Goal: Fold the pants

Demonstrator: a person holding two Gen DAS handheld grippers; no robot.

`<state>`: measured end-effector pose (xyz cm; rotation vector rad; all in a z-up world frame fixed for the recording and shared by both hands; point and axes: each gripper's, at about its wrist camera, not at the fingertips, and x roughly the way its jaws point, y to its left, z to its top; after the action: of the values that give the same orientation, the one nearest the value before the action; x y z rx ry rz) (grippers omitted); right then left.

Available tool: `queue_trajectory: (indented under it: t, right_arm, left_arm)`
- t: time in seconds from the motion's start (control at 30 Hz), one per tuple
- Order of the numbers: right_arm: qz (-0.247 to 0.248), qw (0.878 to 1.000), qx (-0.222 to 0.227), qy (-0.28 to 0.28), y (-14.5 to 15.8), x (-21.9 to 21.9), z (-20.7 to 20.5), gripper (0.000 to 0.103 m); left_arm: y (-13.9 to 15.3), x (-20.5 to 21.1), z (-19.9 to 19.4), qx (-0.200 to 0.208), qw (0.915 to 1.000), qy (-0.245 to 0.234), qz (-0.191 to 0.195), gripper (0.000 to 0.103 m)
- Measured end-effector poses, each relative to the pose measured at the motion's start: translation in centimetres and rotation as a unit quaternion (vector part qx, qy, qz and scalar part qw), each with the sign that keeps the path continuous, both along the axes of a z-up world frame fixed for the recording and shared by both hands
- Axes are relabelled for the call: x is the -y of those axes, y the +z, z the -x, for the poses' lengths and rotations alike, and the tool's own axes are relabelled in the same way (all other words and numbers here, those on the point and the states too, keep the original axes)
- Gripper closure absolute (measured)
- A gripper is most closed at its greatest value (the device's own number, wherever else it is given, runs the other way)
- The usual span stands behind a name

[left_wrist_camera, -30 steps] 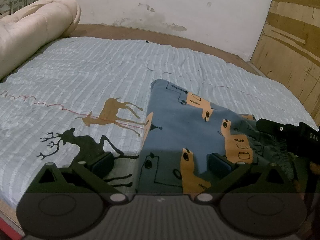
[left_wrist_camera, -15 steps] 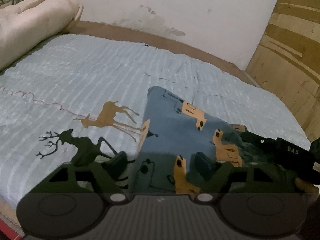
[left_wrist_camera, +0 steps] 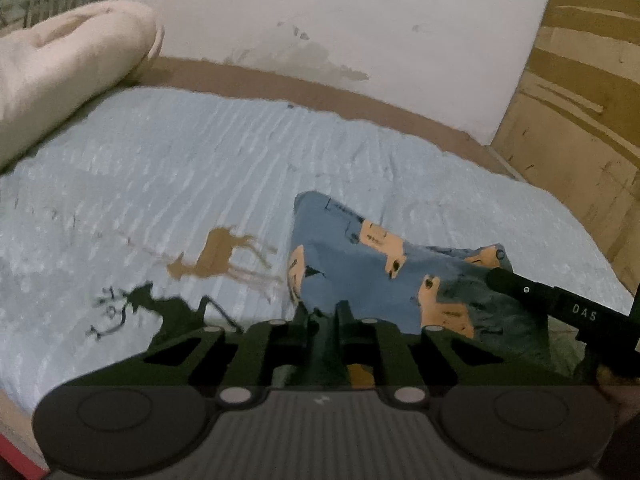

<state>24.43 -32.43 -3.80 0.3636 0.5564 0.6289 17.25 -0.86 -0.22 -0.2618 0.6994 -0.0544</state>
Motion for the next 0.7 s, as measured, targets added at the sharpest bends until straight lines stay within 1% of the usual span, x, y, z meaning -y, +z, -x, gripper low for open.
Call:
queue_trajectory:
  t: [0.07,0.17,0.3,0.4,0.47,0.57,0.63,0.7]
  right_arm:
    - [0.000,1.000,0.015,0.001,0.9,-0.3,0.3,0.089]
    - [0.005,0.999,0.034,0.003,2.1,-1.0,0.2,0.090]
    - [0.011,0.998,0.057,0.004,3.5,-1.9,-0.7,0.091]
    - [0.016,0.997,0.074,-0.003,4.4,-2.7,-1.9,0.091]
    - [0.022,0.996,0.086,-0.012,5.0,-3.4,-3.1,0.091]
    - [0.020,0.994,0.105,-0.029,5.7,-4.6,-5.0,0.091]
    - [0.024,0.992,0.115,-0.036,5.6,-5.3,-6.1,0.091]
    - [0.035,0.993,0.108,-0.043,5.0,-6.3,-7.4,0.091]
  left_arm:
    - [0.8,0.0,0.0,0.012,0.9999,-0.006,-0.002,0.091]
    - [1.9,0.3,-0.4,0.030,0.9993,-0.017,-0.014,0.092]
    - [3.0,0.7,-1.3,0.058,0.9973,-0.022,-0.039,0.092]
    - [3.5,0.8,-2.4,0.075,0.9960,-0.020,-0.045,0.092]
    - [3.8,0.7,-3.3,0.088,0.9953,-0.006,-0.039,0.092]
    - [3.9,0.3,-4.9,0.113,0.9928,0.037,-0.018,0.091]
    - [3.4,0.3,-6.1,0.112,0.9914,0.067,-0.008,0.091]
    - [2.5,0.3,-7.3,0.102,0.9916,0.079,0.002,0.091]
